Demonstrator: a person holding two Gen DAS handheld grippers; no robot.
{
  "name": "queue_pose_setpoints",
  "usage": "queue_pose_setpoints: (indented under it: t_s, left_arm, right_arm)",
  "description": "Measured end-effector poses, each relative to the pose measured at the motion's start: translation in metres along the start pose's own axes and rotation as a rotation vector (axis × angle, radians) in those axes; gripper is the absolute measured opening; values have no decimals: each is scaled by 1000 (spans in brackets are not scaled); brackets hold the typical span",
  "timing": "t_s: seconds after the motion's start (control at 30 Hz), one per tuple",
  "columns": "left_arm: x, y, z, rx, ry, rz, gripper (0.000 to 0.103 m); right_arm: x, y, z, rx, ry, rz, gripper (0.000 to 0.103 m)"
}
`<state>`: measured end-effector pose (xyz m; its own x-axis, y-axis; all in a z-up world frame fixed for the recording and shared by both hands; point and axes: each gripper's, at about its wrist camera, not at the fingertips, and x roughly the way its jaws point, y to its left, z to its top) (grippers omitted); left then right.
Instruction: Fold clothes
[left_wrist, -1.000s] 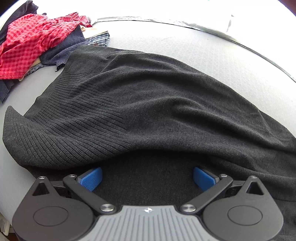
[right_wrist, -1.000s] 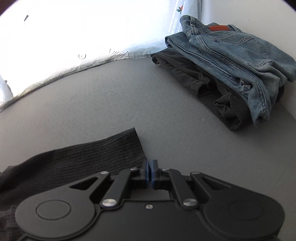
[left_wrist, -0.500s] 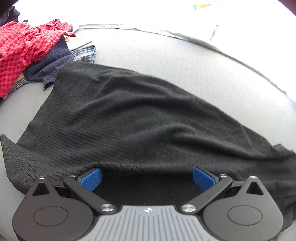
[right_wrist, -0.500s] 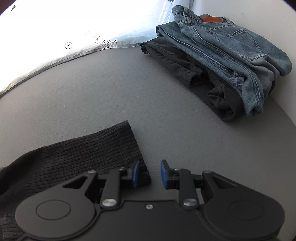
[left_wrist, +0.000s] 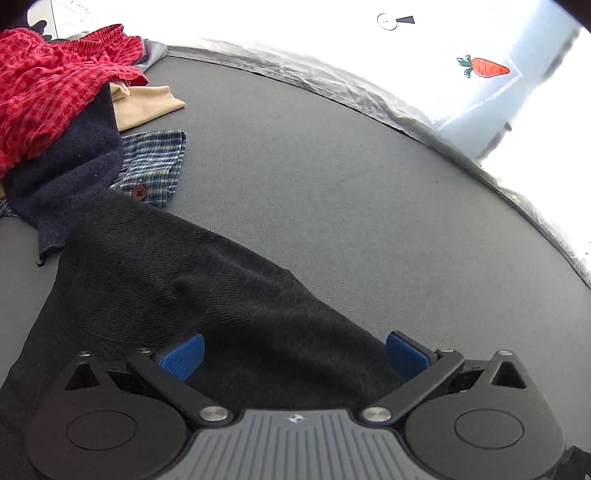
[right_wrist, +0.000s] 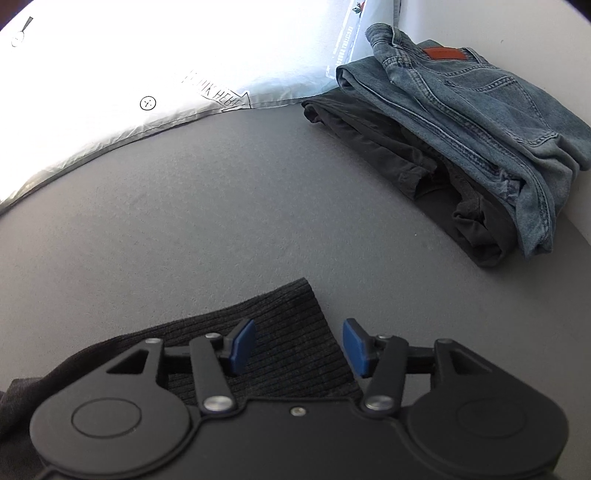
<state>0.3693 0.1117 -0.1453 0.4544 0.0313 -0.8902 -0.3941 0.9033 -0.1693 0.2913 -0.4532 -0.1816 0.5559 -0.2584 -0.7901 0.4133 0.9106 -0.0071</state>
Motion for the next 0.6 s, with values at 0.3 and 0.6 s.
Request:
queue_pose_setpoints:
  t_s: [0.3,0.6]
  left_arm:
    - [20,-22,-1,53,21,124,102]
    - [5,-19,-13,29,-124,216,11]
  right_arm:
    - [28,5,16,-27,34,3,66]
    - [28,-4,20,76,35,119,11]
